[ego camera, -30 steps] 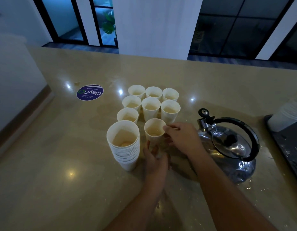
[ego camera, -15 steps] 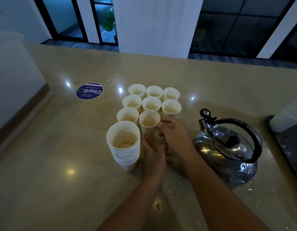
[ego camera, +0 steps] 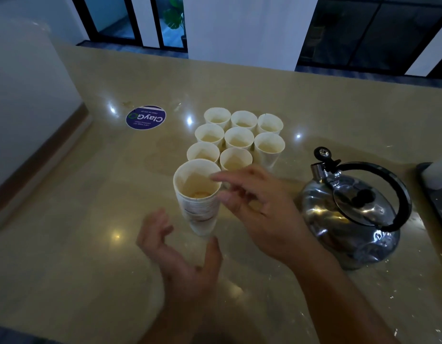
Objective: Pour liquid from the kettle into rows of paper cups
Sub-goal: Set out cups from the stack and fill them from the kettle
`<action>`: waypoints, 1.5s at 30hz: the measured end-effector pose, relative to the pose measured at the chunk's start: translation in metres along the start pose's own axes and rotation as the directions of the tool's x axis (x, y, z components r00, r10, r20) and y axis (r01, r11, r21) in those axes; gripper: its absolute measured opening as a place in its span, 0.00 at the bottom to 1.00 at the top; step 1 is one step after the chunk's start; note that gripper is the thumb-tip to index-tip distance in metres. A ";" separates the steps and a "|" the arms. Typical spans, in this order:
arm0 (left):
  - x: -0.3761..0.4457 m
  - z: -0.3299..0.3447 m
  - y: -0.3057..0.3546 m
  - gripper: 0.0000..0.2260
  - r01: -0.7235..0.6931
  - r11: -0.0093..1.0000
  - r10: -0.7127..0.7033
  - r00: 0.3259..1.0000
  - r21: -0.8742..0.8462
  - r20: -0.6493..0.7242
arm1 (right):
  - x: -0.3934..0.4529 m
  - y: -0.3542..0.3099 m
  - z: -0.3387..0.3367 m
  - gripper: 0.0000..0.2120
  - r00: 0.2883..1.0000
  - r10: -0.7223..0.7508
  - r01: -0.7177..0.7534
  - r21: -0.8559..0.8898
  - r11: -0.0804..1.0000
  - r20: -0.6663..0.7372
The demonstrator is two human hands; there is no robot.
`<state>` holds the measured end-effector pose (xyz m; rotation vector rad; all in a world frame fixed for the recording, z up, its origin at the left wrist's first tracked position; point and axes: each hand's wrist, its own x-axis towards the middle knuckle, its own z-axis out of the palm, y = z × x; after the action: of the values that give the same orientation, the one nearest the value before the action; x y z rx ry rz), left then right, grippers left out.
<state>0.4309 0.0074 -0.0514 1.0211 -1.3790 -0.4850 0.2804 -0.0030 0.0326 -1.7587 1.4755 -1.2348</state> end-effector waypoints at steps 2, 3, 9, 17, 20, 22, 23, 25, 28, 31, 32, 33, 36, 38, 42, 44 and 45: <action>0.025 0.003 0.001 0.40 0.093 0.995 -0.095 0.993 0.028 0.075 | 0.005 -0.006 0.000 0.09 0.998 0.044 -0.041 -0.071 0.997 0.052; 0.036 0.005 0.003 0.42 0.130 0.991 -0.126 0.980 -0.014 0.154 | 0.006 -0.007 -0.001 0.08 0.996 0.069 -0.063 -0.091 0.994 0.060; 0.061 0.017 -0.005 0.45 0.187 0.982 -0.151 0.881 -0.037 0.447 | 0.003 -0.002 -0.017 0.08 0.997 0.071 -0.065 -0.192 0.979 0.026; 0.058 0.022 0.012 0.39 0.155 0.976 -0.214 0.806 0.153 0.552 | -0.005 0.020 -0.030 0.09 0.994 0.110 -0.112 -0.231 0.966 -0.023; 0.052 0.021 0.016 0.36 0.164 0.970 -0.238 0.795 0.180 0.557 | -0.009 0.024 -0.027 0.09 0.996 0.092 -0.095 -0.210 0.973 -0.024; 0.052 0.019 0.016 0.36 0.163 0.968 -0.245 0.792 0.193 0.560 | -0.010 0.024 -0.026 0.08 0.995 0.091 -0.095 -0.195 0.976 -0.025; 0.052 0.019 0.015 0.36 0.160 0.968 -0.242 0.792 0.191 0.560 | -0.010 0.023 -0.025 0.07 0.996 0.082 -0.088 -0.194 0.977 -0.035; 0.052 0.019 0.016 0.35 0.163 0.970 -0.239 0.795 0.182 0.558 | -0.009 0.022 -0.024 0.06 0.996 0.058 -0.070 -0.192 0.979 -0.068; 0.052 0.020 0.019 0.35 0.177 0.969 -0.245 0.790 0.173 0.561 | -0.008 0.023 -0.023 0.05 0.995 0.019 -0.039 -0.194 0.980 -0.103; 0.052 0.022 0.019 0.34 0.187 0.968 -0.250 0.784 0.168 0.569 | -0.006 0.024 -0.025 0.04 0.993 0.004 -0.026 -0.195 0.980 -0.115; 0.051 0.022 0.019 0.35 0.189 0.967 -0.254 0.780 0.171 0.572 | -0.006 0.024 -0.025 0.04 0.993 -0.001 -0.023 -0.197 0.980 -0.118; 0.051 0.023 0.019 0.35 0.188 0.966 -0.256 0.777 0.177 0.575 | -0.005 0.025 -0.026 0.05 0.993 -0.007 -0.017 -0.198 0.980 -0.117; 0.052 0.022 0.018 0.35 0.175 0.965 -0.259 0.770 0.197 0.583 | -0.007 0.026 -0.027 0.05 0.993 -0.035 0.013 -0.191 0.981 -0.110; 0.053 0.022 0.016 0.35 0.149 0.966 -0.250 0.753 0.212 0.608 | -0.008 0.022 -0.028 0.07 0.986 0.003 -0.020 -0.104 0.994 -0.164; 0.054 0.013 0.010 0.35 0.117 0.965 -0.241 0.758 0.237 0.606 | -0.004 0.011 -0.048 0.14 0.923 0.031 -0.032 0.004 0.999 -0.383; 0.059 0.007 0.009 0.37 0.148 0.963 -0.249 0.810 0.226 0.532 | -0.003 0.009 -0.061 0.13 0.912 -0.010 -0.010 -0.046 0.999 -0.411; 0.062 0.003 0.008 0.38 0.172 0.961 -0.258 0.839 0.216 0.479 | -0.004 0.009 -0.065 0.13 0.914 -0.028 -0.002 -0.074 0.997 -0.404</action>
<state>0.4371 -0.0393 -0.0105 1.2494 -1.7992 -0.8650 0.2186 0.0089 0.0527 -1.6224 1.7567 -1.6469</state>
